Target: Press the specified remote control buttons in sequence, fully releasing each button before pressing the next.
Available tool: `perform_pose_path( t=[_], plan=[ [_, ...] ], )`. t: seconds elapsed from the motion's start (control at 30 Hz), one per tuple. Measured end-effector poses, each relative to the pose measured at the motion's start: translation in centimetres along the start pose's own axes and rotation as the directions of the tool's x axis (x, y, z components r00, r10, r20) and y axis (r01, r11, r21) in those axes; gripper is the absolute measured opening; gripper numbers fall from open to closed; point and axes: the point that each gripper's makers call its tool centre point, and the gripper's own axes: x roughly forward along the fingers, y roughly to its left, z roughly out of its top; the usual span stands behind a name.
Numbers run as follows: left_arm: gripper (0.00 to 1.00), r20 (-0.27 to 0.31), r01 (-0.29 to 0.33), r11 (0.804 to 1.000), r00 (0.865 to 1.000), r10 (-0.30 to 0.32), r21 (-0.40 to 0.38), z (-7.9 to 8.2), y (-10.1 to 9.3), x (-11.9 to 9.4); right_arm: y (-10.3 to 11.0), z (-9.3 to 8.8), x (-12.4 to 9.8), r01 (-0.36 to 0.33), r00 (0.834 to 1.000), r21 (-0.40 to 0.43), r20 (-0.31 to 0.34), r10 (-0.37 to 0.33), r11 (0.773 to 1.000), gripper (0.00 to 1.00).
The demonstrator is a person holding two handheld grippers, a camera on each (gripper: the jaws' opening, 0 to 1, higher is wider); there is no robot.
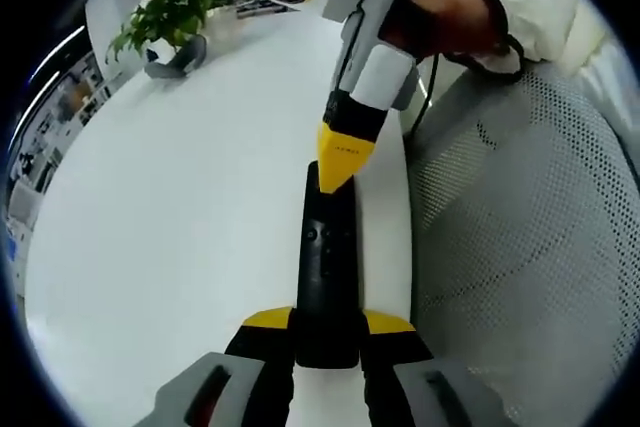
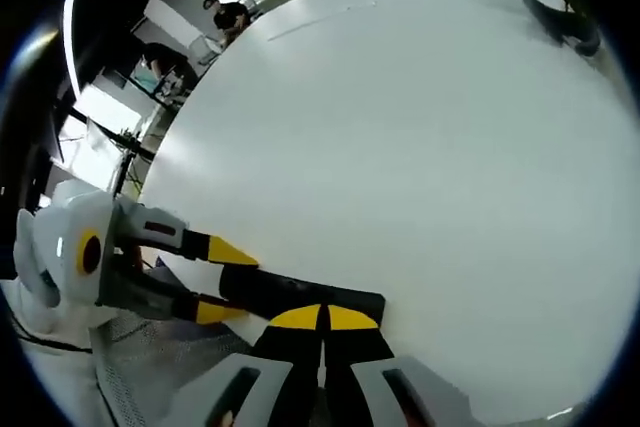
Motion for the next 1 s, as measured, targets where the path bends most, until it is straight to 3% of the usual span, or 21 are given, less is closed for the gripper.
perform_pose_path(
  t=[0.17, 0.33, 0.57, 0.77, 1.0],
  plan=[
    [0.24, -0.017, -0.001, 1.0, 1.0, 0.001, 0.009, 0.0, 0.1, 0.0, 0.1, 0.0, 0.0, 0.001, 1.0, -0.016, -0.001, -0.001, 1.0, 0.0],
    [0.24, -0.018, -0.006, 1.0, 1.0, 0.006, -0.002, 0.0, 0.1, 0.0, 0.2, 0.0, -0.1, -0.024, 1.0, 0.037, -0.011, 0.024, 0.999, 0.0],
    [0.24, -0.048, -0.003, 1.0, 0.999, 0.004, 0.009, 0.1, 0.1, 0.1, 0.8, 1.3, 0.1, -0.007, 0.999, -0.06, 0.046, 0.01, 0.998, 0.0],
    [0.24, -0.082, -0.009, 1.0, 0.997, 0.01, 0.01, 0.1, 0.0, 0.2, 1.0, 0.8, 0.9, -0.012, 1.0, -0.081, 0.003, 0.012, 0.997, 0.0],
    [0.24, -0.073, -0.017, 1.0, 0.997, 0.016, -0.003, 0.1, 0.0, 0.1, 0.9, 0.8, 0.9, -0.006, 1.0, -0.098, 0.011, 0.008, 0.995, 0.0]
  ],
)
